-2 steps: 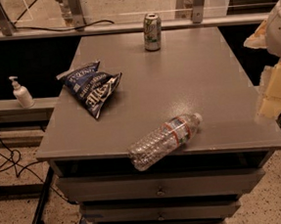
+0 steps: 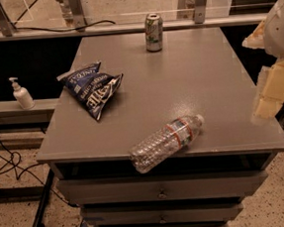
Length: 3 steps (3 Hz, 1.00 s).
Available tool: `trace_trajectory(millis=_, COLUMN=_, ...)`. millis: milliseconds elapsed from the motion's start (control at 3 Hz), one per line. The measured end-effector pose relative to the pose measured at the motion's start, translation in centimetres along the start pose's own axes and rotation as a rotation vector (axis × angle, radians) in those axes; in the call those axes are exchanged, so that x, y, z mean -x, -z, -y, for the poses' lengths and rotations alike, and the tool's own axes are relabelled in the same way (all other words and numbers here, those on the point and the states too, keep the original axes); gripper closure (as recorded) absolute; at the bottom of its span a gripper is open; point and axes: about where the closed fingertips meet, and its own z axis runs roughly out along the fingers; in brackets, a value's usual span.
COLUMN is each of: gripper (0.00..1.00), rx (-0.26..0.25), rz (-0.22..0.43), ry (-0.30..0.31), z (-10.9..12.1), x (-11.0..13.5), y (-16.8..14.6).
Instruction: Move blue chip bag near 7up can
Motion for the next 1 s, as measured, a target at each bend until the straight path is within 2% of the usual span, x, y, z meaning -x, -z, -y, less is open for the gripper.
trace_trajectory(millis=333, gripper=0.00, rx=0.004, rz=0.073, ry=-0.007, z=0.5, x=3.4, y=-2.0)
trace_trajectory(millis=1000, gripper=0.00, rx=0.049, rz=0.293, ry=-0.075, z=0.5, x=12.9, y=-7.3)
